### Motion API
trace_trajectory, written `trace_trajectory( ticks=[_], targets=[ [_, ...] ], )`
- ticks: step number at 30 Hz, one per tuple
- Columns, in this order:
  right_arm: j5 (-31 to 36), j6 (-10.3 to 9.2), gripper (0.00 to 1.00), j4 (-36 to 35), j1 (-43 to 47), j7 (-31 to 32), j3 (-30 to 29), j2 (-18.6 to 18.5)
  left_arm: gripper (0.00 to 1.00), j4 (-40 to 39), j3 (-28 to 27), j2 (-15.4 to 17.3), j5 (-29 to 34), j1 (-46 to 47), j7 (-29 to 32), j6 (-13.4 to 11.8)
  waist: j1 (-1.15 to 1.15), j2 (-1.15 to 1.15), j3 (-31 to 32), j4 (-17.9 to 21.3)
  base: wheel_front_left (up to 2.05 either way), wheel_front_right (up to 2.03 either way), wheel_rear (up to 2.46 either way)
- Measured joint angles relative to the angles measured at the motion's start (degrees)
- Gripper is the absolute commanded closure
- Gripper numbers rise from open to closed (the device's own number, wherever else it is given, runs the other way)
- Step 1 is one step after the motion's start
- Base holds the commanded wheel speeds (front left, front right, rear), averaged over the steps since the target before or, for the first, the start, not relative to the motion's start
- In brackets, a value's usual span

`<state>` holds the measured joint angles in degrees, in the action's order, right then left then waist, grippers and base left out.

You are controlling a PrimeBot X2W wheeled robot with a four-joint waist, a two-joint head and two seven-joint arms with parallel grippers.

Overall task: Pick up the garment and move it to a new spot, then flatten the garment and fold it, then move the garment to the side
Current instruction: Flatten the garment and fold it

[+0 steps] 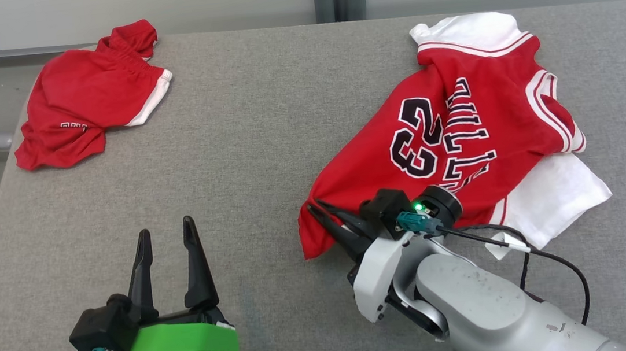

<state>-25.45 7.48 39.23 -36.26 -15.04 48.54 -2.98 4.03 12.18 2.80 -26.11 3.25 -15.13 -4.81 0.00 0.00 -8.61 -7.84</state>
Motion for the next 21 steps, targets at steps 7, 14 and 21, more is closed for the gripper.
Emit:
trace_trajectory(
  ticks=[7,14,21],
  targets=[
    [-7.92,0.00,0.00,-0.37,-1.75,0.00,7.17,0.07,0.00,-0.07,-0.52,0.00,-0.07,0.03,0.00,-0.08,0.00,0.00,-0.26,-0.71,0.00,0.00,0.00],
    [-6.16,0.00,0.00,-1.30,-3.06,-0.01,2.87,0.18,0.00,-0.23,-1.00,0.00,-0.07,-0.07,0.00,-0.26,0.00,0.00,0.03,1.31,0.00,0.00,0.00],
    [4.10,0.01,0.00,-4.52,2.03,-0.01,-16.59,-2.52,0.00,-0.45,-0.96,0.00,-0.05,-0.77,0.00,-0.30,0.00,0.00,1.09,4.28,0.00,0.00,0.00]
  ],
)
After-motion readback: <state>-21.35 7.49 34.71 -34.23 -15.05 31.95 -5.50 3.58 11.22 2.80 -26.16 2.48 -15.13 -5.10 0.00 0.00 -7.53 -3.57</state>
